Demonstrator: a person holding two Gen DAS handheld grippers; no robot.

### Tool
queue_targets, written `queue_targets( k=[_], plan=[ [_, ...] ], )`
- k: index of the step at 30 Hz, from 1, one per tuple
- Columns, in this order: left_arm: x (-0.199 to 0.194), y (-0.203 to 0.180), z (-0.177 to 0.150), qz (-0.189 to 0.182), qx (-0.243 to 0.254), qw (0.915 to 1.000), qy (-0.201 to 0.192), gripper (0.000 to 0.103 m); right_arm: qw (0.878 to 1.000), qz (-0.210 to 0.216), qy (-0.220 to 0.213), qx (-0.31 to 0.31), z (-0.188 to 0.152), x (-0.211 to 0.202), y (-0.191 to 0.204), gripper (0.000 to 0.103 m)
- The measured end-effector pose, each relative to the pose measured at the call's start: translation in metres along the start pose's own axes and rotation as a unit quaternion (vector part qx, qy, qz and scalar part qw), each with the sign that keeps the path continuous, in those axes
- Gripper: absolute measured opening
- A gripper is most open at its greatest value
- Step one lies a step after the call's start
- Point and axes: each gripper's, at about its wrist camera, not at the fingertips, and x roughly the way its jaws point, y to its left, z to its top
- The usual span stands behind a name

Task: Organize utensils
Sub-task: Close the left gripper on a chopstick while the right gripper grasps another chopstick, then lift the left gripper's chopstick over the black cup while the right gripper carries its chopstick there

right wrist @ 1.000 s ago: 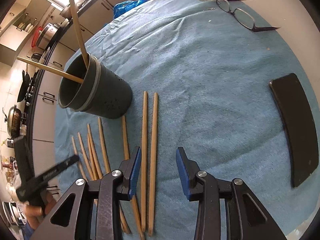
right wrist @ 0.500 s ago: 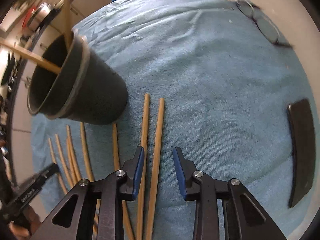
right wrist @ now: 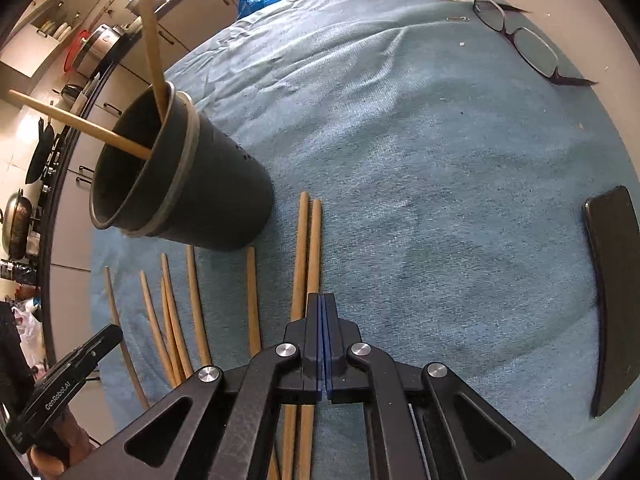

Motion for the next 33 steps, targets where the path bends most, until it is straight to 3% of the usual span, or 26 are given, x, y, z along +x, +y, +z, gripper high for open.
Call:
queue_targets(
  k=[4, 7, 20, 22, 25, 33],
  plan=[
    [0.004, 0.001, 0.000, 0.003, -0.004, 1.0000, 0.004, 0.006, 1.000, 0.005, 0.006, -0.002, 0.006, -0.002, -0.006, 0.011],
    [0.005, 0.001, 0.000, 0.006, -0.005, 1.0000, 0.005, 0.006, 1.000, -0.001, 0.015, -0.007, 0.006, 0.003, -0.001, 0.013],
    [0.002, 0.004, 0.002, 0.003, -0.014, 0.9999, -0.001, 0.006, 0.995, -0.082, 0.022, -0.046, 0.015, 0.029, 0.038, 0.008],
    [-0.003, 0.003, 0.001, 0.000, -0.014, 0.9999, -0.008, 0.006, 0.996, -0.070, 0.019, -0.043, 0.016, 0.030, 0.036, 0.007],
    [-0.016, 0.001, -0.001, -0.004, -0.011, 0.9997, -0.022, 0.006, 1.000, -0.016, 0.000, -0.018, 0.012, 0.017, 0.022, 0.007],
    [-0.078, -0.017, -0.007, -0.020, 0.007, 0.9957, -0.090, 0.006, 0.988, 0.066, -0.132, -0.055, -0.021, -0.076, 0.032, 0.007]
  ],
)
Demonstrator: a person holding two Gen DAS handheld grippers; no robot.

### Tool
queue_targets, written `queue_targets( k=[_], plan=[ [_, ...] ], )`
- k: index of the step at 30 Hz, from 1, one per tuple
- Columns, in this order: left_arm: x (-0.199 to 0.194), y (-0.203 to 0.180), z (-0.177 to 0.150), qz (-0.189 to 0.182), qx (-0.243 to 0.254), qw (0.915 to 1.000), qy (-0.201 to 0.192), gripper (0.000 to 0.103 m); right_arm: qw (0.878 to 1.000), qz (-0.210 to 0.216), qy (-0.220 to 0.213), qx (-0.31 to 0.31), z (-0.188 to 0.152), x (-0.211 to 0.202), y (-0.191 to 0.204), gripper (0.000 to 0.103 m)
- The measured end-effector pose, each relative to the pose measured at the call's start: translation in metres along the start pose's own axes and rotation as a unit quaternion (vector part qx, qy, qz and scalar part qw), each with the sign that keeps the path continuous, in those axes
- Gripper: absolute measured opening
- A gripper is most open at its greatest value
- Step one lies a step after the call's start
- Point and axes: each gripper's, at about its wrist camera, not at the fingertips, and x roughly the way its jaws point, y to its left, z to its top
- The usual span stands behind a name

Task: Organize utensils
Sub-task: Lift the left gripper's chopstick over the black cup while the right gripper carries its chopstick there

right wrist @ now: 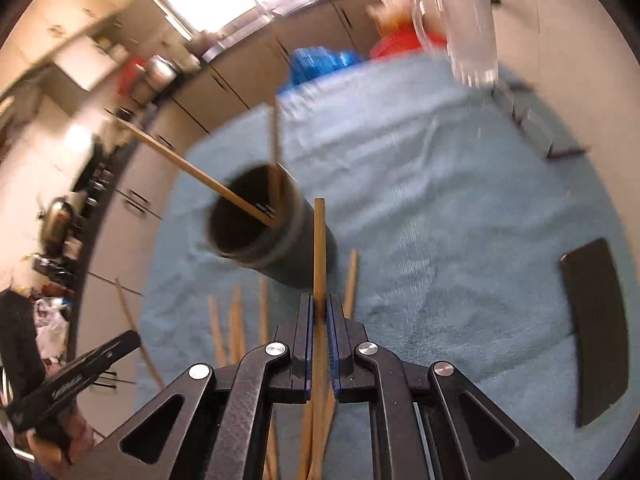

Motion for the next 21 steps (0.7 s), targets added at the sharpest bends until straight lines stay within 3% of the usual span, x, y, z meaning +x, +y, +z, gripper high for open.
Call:
queue_targets(
  k=[7, 21],
  plan=[
    [-0.040, -0.014, -0.004, -0.008, 0.011, 0.9991, -0.039, 0.006, 0.995, 0.025, -0.094, -0.024, -0.013, -0.070, 0.007, 0.007],
    [-0.068, -0.032, -0.004, 0.003, 0.020, 0.9976, -0.066, 0.006, 0.988, 0.044, -0.148, -0.010, -0.020, -0.121, -0.013, 0.007]
  ],
)
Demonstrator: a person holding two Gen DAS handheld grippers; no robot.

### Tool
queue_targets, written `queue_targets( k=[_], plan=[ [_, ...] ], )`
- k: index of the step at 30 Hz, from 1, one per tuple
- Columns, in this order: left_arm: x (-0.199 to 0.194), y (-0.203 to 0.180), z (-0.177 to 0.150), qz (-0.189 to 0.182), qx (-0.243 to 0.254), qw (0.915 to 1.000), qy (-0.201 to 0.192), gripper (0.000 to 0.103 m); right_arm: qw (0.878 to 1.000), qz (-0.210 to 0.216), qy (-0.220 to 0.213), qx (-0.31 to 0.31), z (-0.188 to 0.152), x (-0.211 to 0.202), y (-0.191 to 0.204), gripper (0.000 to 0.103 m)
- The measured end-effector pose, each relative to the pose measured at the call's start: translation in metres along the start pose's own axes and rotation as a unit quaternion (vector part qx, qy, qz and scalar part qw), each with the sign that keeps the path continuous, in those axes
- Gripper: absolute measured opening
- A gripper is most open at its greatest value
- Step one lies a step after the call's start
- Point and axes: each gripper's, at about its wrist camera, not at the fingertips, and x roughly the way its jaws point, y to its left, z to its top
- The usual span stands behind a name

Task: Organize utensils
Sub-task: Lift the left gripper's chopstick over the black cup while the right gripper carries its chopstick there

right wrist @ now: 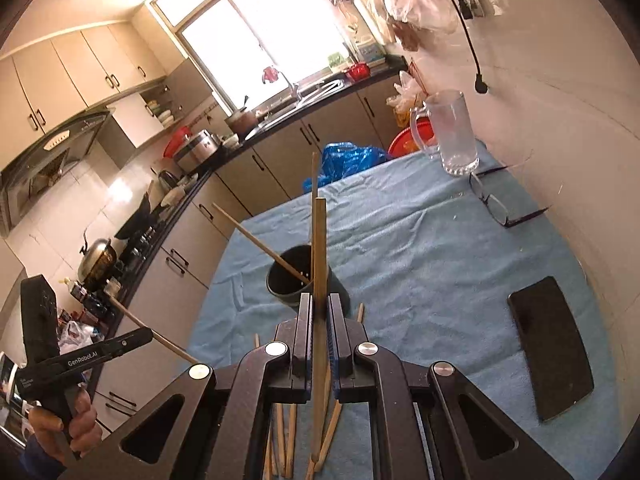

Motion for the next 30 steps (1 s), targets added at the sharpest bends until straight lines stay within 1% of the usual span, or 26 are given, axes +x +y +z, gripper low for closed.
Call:
queue_targets(
  k=[5, 12, 21, 30],
  plan=[
    [-0.009, -0.007, 0.004, -0.001, 0.006, 1.0000, -0.007, 0.006, 1.000, 0.001, -0.024, 0.006, 0.010, -0.013, -0.007, 0.007],
    [-0.024, -0.016, 0.014, -0.011, 0.009, 0.9997, -0.021, 0.006, 0.999, 0.005, -0.048, 0.018, 0.026, -0.029, -0.016, 0.007],
    [-0.035, -0.027, 0.029, -0.026, 0.013, 0.9991, -0.030, 0.006, 0.998, 0.013, -0.065, 0.021, 0.047, -0.039, -0.017, 0.007],
    [-0.045, -0.036, 0.052, -0.038, 0.016, 0.9980, -0.048, 0.006, 0.997, 0.023, -0.072, 0.018, 0.063, -0.037, -0.009, 0.007]
  ],
)
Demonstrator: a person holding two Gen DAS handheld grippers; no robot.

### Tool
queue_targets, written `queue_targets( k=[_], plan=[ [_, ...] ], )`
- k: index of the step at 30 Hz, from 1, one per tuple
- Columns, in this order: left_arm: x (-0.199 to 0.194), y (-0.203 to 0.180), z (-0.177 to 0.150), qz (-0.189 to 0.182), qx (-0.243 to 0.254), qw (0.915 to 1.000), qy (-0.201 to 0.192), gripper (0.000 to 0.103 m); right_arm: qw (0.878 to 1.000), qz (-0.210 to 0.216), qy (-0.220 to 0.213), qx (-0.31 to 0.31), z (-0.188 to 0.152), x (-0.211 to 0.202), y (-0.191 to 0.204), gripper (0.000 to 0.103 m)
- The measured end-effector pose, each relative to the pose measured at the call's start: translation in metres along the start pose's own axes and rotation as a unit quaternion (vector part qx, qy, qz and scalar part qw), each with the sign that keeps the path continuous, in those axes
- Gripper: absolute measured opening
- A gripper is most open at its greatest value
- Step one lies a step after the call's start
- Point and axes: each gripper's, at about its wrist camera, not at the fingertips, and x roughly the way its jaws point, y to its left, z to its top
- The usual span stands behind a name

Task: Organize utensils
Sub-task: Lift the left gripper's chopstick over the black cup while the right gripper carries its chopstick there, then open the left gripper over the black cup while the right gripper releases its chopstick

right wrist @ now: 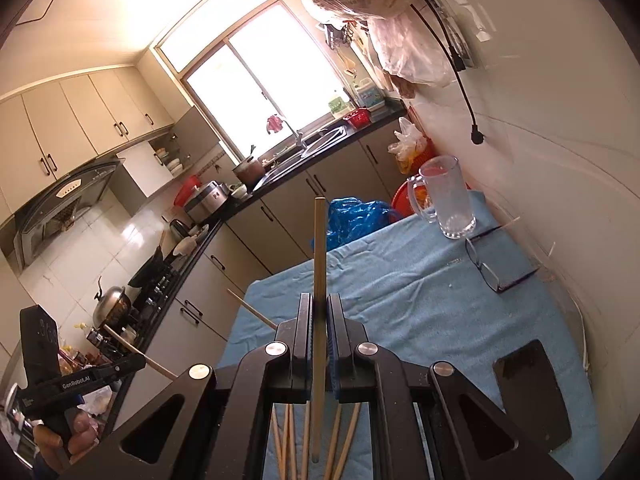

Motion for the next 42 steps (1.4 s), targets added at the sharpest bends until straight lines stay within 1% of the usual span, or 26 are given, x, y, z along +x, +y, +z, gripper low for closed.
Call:
queue_targets(
  k=[10, 20, 26, 32, 37, 42],
  plan=[
    [-0.006, -0.014, 0.032, -0.016, 0.013, 0.9995, -0.022, 0.006, 1.000, 0.007, -0.008, 0.005, 0.022, 0.014, 0.006, 0.007],
    [0.005, -0.019, 0.063, -0.027, 0.001, 0.9991, -0.032, 0.006, 1.000, 0.010, -0.013, 0.012, 0.045, 0.042, 0.020, 0.007],
    [0.023, -0.020, 0.075, -0.024, -0.003, 0.9992, -0.032, 0.006, 1.000, 0.003, -0.017, 0.010, 0.052, 0.063, 0.027, 0.007],
    [0.050, -0.015, 0.079, -0.022, -0.013, 0.9994, -0.024, 0.006, 1.000, -0.018, -0.019, 0.010, 0.055, 0.092, 0.026, 0.007],
    [0.073, -0.011, 0.080, -0.023, -0.020, 0.9995, -0.012, 0.006, 0.999, -0.032, -0.016, 0.015, 0.054, 0.113, 0.020, 0.007],
    [0.094, -0.005, 0.074, -0.018, -0.027, 0.9994, 0.009, 0.006, 0.999, -0.043, -0.001, 0.016, 0.049, 0.134, 0.014, 0.007]
  ],
)
